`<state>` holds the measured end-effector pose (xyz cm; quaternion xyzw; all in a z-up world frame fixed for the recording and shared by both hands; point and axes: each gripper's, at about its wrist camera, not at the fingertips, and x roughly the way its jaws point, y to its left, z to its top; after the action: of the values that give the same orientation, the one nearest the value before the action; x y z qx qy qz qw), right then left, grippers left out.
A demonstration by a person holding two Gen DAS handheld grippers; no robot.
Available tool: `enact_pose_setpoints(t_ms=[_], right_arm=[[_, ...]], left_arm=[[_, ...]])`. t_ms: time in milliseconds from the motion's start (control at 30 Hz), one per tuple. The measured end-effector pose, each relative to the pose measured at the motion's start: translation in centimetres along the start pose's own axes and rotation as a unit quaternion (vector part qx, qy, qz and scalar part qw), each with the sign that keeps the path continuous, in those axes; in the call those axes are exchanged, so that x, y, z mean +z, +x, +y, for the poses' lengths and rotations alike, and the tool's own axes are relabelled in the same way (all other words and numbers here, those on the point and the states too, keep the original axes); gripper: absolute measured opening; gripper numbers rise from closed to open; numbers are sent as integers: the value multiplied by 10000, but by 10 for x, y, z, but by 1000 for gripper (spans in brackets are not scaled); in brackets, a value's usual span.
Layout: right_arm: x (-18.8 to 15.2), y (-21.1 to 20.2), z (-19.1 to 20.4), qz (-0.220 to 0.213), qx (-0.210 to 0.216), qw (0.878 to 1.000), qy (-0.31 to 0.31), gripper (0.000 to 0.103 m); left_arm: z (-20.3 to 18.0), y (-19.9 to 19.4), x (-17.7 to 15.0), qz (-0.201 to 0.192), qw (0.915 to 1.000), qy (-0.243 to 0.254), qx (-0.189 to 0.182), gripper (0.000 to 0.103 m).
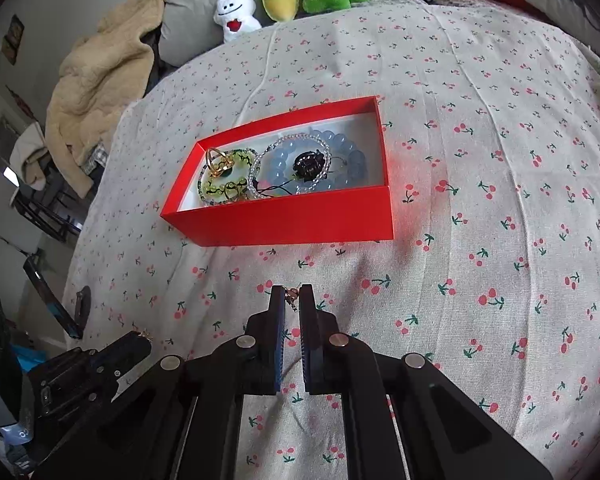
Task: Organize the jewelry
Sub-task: 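Carry both earrings into the red box and open both tools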
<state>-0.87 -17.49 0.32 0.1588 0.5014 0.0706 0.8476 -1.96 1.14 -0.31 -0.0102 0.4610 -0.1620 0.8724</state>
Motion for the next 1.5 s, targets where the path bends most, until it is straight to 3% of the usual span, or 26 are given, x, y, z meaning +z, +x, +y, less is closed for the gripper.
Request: enact_pose_setpoints(t_ms=[533, 833, 1033, 1133, 1200, 1333, 1500], right_arm=[[41, -32, -6, -542, 234, 9982, 109, 7], [64, -10, -18, -527, 327, 9970, 457, 7], [69, 10, -19, -392, 282, 9974, 540, 7], [72, 15, -19, -375, 280, 9973, 562, 7], [73, 18, -19, -379, 285, 9973, 560, 7], [77, 20, -15, -404, 306, 9974, 507, 7], [81, 19, -7, -555, 216, 9975, 371, 9]], left_arm=[[-30, -3, 80, -269, 9988, 289, -273, 4], [-34, 39, 122, 142, 9985, 57, -533, 4], [-29, 58, 135, 246, 9987, -16, -435, 5], [-27, 62, 137, 313, 9986, -20, -433, 16], [-26, 61, 137, 285, 9987, -6, -422, 30], [-21, 56, 135, 228, 9990, -52, -387, 31], [-19, 48, 127, 173, 9994, 38, -291, 43]])
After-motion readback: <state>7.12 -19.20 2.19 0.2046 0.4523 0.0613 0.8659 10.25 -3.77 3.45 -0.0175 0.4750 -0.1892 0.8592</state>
